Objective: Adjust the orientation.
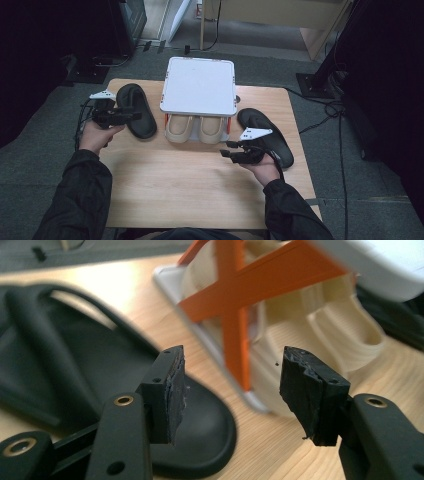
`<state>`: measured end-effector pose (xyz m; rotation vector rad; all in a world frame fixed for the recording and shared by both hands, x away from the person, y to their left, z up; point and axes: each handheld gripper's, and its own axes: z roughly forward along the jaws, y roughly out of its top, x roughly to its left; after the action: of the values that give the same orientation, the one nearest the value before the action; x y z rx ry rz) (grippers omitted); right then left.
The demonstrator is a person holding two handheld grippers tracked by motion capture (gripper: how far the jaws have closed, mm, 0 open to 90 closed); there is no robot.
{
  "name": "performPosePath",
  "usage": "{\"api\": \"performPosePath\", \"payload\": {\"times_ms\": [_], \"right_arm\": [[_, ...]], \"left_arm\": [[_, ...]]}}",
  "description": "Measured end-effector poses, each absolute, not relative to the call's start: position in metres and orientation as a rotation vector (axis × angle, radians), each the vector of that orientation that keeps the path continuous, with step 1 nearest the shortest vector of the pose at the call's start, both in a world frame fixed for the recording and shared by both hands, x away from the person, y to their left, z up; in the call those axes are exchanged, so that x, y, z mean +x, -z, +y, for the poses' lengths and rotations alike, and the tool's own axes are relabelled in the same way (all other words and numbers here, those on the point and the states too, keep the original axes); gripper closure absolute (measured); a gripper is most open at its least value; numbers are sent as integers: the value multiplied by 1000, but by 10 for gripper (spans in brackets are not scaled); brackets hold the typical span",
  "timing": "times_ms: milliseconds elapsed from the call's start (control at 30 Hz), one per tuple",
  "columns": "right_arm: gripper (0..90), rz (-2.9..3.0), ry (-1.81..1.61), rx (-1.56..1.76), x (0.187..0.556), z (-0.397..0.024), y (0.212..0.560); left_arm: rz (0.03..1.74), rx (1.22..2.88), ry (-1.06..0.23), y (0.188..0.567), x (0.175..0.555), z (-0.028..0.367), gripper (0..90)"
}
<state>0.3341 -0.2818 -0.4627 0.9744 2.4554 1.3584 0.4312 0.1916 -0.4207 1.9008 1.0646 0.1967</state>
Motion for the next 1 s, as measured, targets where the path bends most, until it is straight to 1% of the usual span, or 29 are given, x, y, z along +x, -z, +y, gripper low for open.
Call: {"api": "performPosePath", "payload": {"times_ms": [200, 267, 433, 667, 900, 1000], "right_arm": [[533, 2430, -1365, 1007, 336, -295, 461], [536, 2427, -1365, 1013, 337, -296, 462], [542, 2416, -1370, 1022, 342, -294, 462], [547, 2426, -1362, 1023, 345, -288, 466], [548, 2432, -1357, 1024, 339, -286, 466], [549, 2421, -1357, 1022, 335, -288, 466]], "left_arm": [[1097, 1898, -240, 429, 435, 202, 443], [1106, 1897, -263, 433, 438, 206, 445], [1166, 1860, -274, 448, 451, 214, 449], [1220, 1888, -286, 464, 470, 216, 456], [1255, 1898, -305, 478, 486, 213, 462], [1268, 1857, -326, 479, 490, 215, 478]]}}
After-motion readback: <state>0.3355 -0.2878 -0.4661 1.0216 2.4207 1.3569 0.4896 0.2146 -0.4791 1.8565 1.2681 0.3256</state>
